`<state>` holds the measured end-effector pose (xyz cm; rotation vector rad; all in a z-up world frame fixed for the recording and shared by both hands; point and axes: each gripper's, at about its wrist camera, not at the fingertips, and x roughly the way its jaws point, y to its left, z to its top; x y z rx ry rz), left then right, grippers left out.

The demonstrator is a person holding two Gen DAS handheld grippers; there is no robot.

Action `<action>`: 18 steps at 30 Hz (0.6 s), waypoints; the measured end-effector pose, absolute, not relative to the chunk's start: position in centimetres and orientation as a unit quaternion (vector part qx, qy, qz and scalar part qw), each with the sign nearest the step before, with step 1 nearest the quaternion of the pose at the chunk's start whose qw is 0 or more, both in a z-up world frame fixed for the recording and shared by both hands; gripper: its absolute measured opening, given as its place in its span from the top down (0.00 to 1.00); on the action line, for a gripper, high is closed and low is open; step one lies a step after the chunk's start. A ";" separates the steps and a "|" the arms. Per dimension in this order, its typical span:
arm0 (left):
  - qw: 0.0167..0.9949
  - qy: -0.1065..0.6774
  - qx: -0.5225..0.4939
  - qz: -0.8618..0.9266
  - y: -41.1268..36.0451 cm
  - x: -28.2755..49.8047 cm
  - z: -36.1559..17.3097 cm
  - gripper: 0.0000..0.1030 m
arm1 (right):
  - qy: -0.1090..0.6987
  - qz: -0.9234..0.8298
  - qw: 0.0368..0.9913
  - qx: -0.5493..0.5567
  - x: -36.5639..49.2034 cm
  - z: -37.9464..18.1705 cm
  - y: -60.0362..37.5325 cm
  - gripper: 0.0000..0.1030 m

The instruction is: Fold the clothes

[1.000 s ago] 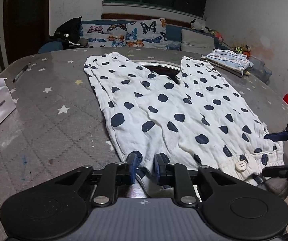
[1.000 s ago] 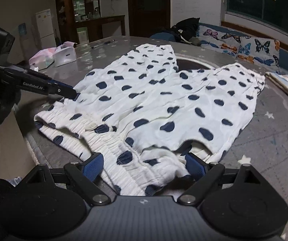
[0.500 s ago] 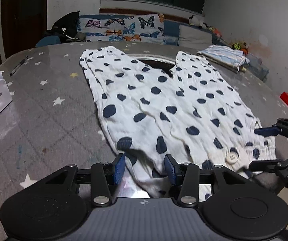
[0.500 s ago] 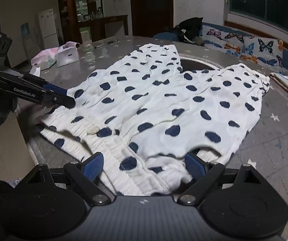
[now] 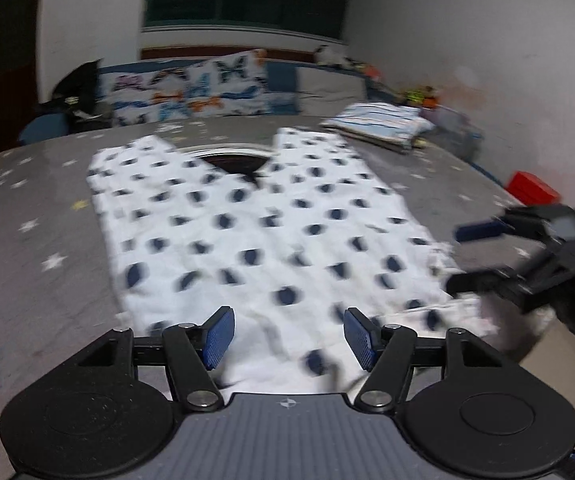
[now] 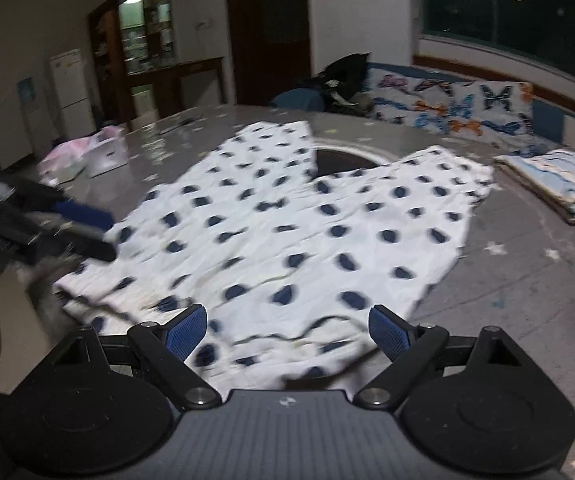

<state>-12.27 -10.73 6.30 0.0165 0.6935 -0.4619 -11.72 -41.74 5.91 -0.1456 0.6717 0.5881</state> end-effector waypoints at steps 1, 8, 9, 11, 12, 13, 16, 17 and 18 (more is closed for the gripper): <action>0.911 0.336 0.011 -0.238 -11.6 -12.2 6.3 0.38 | 0.324 0.273 0.903 -0.067 -11.4 6.0 -42.2 0.13; 0.881 0.327 0.055 -0.338 -18.1 -12.0 6.0 0.36 | 0.322 0.224 0.918 -0.058 -9.7 6.4 -44.8 0.14; 0.878 0.324 0.062 -0.348 -19.0 -11.9 6.0 0.36 | 0.322 0.218 0.920 -0.055 -9.4 6.5 -45.2 0.14; 0.871 0.319 0.074 -0.365 -20.5 -11.9 5.9 0.33 | 0.324 0.206 0.922 -0.049 -8.8 6.7 -45.9 0.14; 0.869 0.319 0.080 -0.369 -21.2 -11.7 5.8 0.32 | 0.325 0.201 0.923 -0.047 -8.5 6.7 -46.2 0.15; 0.868 0.320 0.085 -0.370 -21.8 -11.5 5.6 0.32 | 0.327 0.197 0.923 -0.044 -8.2 6.7 -46.6 0.15; 0.864 0.324 0.098 -0.374 -23.5 -10.9 4.9 0.33 | 0.334 0.184 0.924 -0.035 -7.1 6.7 -47.4 0.17; 0.862 0.327 0.100 -0.374 -23.9 -10.7 4.6 0.35 | 0.337 0.183 0.923 -0.030 -6.7 6.7 -47.6 0.17; 0.861 0.330 0.103 -0.372 -24.3 -10.5 4.3 0.37 | 0.340 0.181 0.922 -0.025 -6.3 6.6 -47.9 0.18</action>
